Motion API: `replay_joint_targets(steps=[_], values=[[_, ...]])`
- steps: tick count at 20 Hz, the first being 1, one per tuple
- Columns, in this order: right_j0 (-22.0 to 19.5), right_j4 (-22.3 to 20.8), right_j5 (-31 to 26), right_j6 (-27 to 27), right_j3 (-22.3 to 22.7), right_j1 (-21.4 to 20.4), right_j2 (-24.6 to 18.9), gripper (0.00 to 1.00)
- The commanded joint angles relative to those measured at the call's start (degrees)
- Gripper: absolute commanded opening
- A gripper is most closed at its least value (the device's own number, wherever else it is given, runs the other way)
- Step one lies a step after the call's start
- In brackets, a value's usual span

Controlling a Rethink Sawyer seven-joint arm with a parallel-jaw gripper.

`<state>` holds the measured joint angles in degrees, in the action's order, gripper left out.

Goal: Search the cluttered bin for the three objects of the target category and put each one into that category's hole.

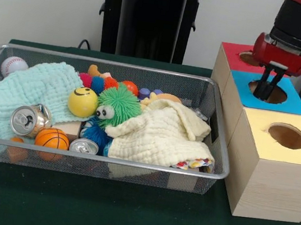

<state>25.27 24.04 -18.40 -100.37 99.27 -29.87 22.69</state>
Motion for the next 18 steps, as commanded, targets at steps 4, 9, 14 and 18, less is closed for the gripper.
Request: replay_joint_targets(steps=[4,9,14,18], values=[[-6.9,2.8,-11.5,-11.3,-2.9,-4.0,-6.7,0.00],[-7.7,-1.0,-19.3,-9.2,-7.8,-6.0,-3.2,0.00],[-8.7,-3.5,-26.6,-7.6,-11.2,-7.8,-1.1,0.00],[-9.4,-6.0,-28.1,-5.6,-13.1,-8.5,-0.2,0.00]])
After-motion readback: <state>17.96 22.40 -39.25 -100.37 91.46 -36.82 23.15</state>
